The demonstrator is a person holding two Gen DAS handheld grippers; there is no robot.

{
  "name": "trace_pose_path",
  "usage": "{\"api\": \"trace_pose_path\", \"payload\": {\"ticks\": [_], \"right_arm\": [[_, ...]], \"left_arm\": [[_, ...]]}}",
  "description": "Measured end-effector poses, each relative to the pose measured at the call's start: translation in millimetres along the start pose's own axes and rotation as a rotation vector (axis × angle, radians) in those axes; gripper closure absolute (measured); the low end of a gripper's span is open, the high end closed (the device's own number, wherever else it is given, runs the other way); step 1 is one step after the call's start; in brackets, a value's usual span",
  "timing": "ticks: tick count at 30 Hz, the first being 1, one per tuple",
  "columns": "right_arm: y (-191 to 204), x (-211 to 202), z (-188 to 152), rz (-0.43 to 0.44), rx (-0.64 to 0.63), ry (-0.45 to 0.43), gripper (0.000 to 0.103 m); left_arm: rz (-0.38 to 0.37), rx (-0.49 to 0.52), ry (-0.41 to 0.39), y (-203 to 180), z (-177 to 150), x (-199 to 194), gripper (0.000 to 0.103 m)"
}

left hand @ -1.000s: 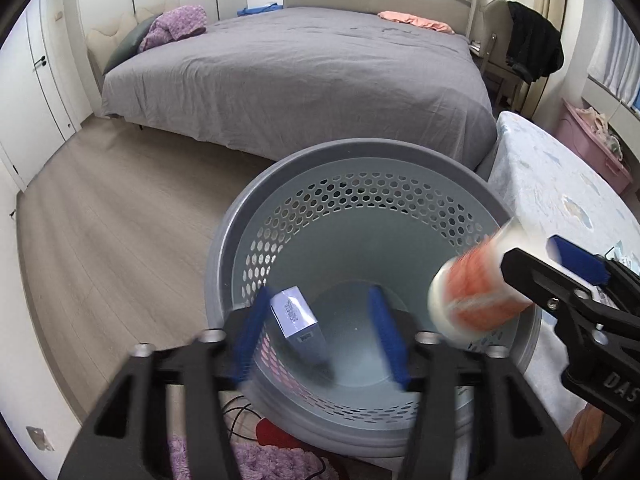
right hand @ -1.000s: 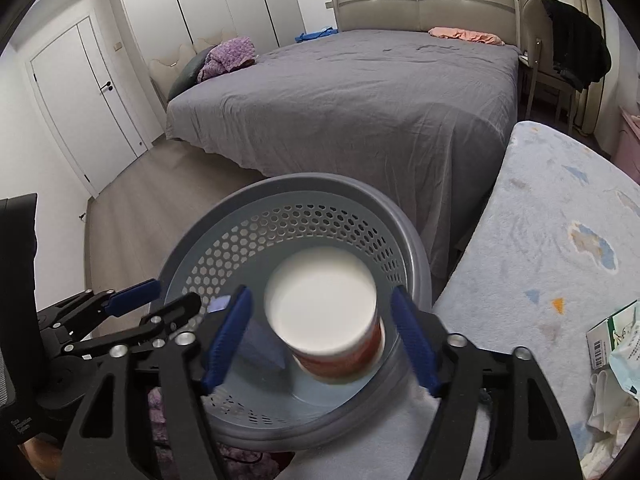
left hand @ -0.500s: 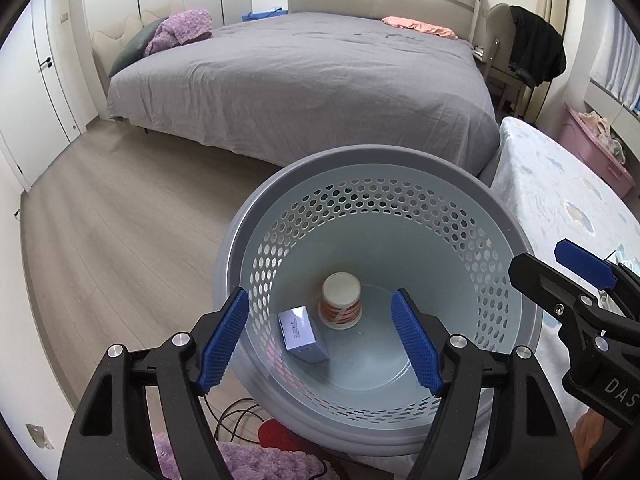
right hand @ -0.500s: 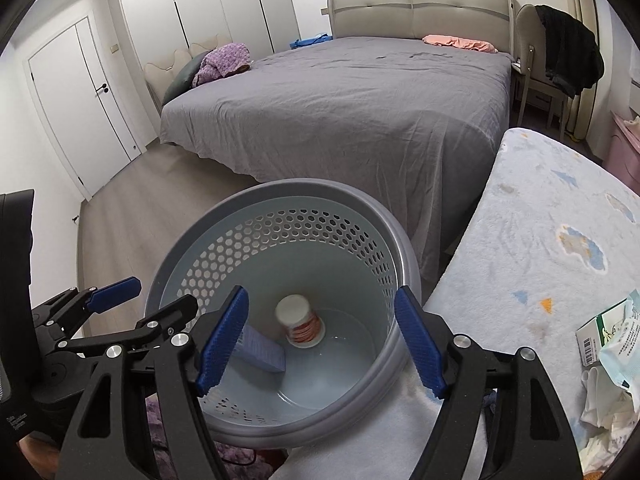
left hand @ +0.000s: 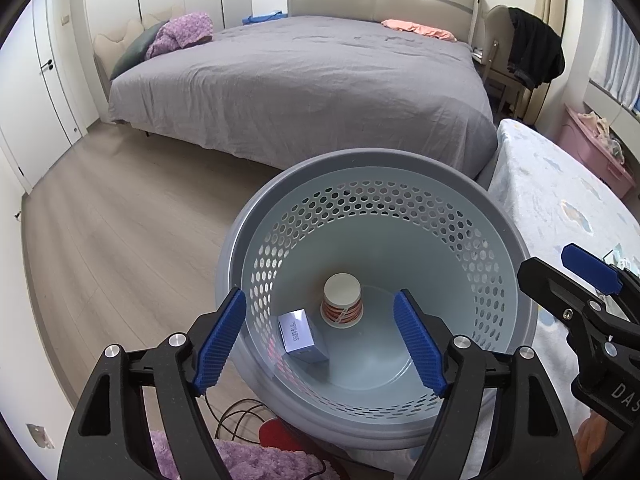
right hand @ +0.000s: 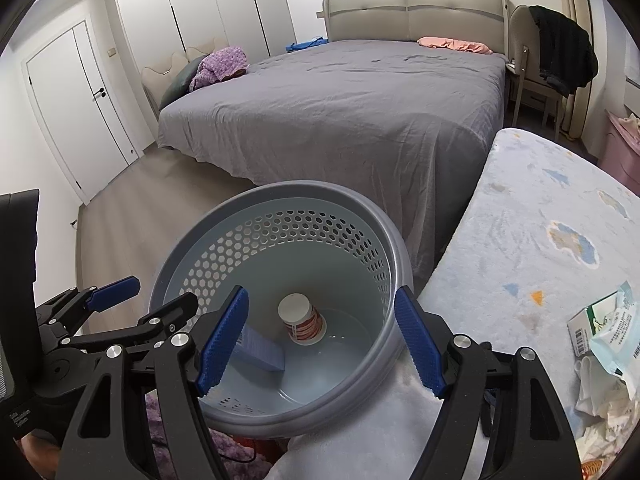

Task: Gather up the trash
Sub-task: 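Move both tools back over the table toward the remaining trash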

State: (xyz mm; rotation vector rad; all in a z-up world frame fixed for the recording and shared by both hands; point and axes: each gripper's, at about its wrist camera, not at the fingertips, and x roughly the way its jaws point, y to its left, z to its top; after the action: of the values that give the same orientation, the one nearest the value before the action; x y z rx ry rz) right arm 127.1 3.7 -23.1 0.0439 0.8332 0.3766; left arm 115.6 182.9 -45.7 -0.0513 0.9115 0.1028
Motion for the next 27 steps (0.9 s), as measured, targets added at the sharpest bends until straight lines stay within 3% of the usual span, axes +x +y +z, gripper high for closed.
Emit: {"api": "trace_pose_path", "payload": {"ticks": [15,27], "right_arm": [[-19,-48,-20,-0.041,0.046,-0.051,0.031],[-60,-96,-56,-0.107,0.106,-0.055,0.031]], "left_arm": [[-0.023,0.033,-0.042,-30,-8,-31,0.025],[-0.072,0.105,-0.062,-84,-20,-60,0.023]]}}
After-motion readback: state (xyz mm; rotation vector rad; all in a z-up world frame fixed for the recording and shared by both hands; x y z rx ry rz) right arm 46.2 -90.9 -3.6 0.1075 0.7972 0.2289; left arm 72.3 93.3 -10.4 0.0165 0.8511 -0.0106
